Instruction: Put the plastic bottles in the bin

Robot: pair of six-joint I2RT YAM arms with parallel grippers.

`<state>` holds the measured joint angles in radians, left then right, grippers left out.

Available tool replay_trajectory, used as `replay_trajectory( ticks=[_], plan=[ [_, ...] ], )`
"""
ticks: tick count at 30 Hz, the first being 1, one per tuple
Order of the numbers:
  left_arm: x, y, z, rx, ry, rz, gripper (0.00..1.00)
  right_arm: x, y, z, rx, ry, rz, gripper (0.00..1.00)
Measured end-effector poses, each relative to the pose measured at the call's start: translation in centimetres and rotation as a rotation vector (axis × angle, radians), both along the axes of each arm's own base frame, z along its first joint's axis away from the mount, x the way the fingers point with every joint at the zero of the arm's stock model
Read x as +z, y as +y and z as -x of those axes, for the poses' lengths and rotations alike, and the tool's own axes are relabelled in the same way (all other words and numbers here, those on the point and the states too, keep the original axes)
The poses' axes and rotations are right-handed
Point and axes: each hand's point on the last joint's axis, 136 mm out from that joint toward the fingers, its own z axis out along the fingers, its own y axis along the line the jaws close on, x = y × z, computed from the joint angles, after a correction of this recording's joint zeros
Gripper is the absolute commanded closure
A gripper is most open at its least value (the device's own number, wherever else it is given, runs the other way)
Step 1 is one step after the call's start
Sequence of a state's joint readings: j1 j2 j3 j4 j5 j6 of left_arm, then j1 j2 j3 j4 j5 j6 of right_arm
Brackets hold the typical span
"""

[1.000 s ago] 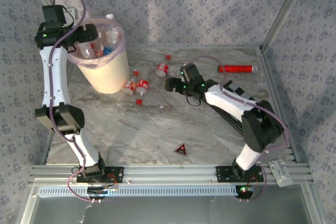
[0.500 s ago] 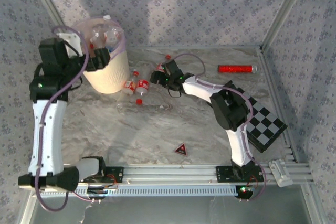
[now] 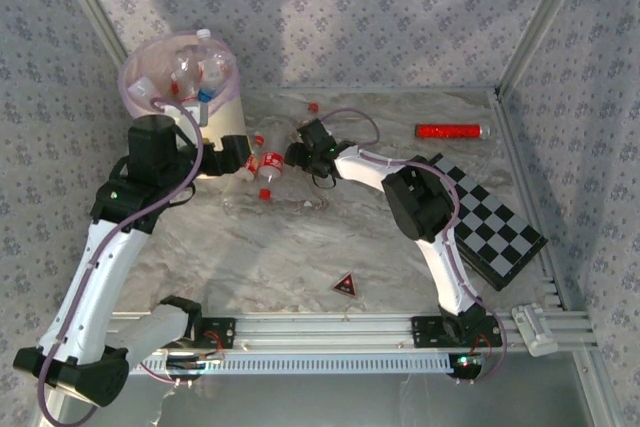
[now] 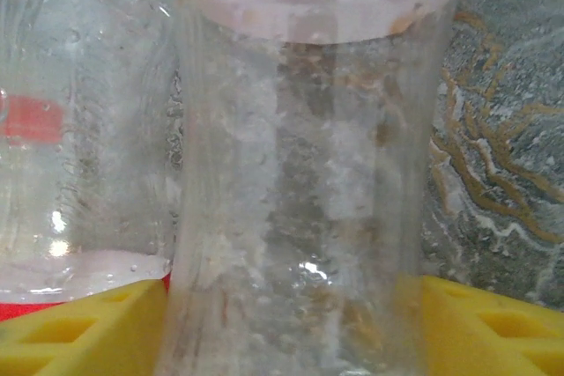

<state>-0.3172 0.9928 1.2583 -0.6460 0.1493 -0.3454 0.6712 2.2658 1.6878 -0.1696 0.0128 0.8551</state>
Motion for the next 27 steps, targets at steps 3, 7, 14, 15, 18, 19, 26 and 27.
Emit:
replay_trajectory(
  ticks=[3,7,14,15,18,19,26,27],
  plan=[
    [-0.3,-0.4,0.0,0.002,0.009,0.017,0.05,0.0,-0.3,-0.1,-0.003,-0.010,0.012,0.46],
    [0.3,-1.2,-0.2,-0.005,-0.005,0.066,0.05,0.2,-1.8,1.2,-0.005,-0.016,0.052,0.52],
    [1.2,-2.9,-0.7,-0.024,-0.031,0.193,0.04,2.5,-5.2,5.6,0.058,-0.078,0.115,0.56],
    [1.2,-3.2,-0.8,-0.030,-0.031,0.215,0.04,3.2,-5.5,6.6,0.087,-0.104,0.123,0.57],
    [0.9,-4.4,-1.0,-0.054,-0.021,0.270,0.00,5.2,-5.8,10.3,0.201,-0.208,0.130,0.59],
    [0.9,-4.9,-1.1,-0.065,-0.018,0.285,0.00,5.8,-5.8,11.4,0.237,-0.245,0.122,0.59],
    [-1.1,-8.3,-3.1,-0.109,0.031,0.333,0.00,6.3,-5.0,17.8,0.436,-0.425,0.074,0.60],
    [-1.8,-8.8,-3.4,-0.112,0.044,0.327,0.00,6.3,-4.8,18.4,0.458,-0.441,0.074,0.60]
  ],
)
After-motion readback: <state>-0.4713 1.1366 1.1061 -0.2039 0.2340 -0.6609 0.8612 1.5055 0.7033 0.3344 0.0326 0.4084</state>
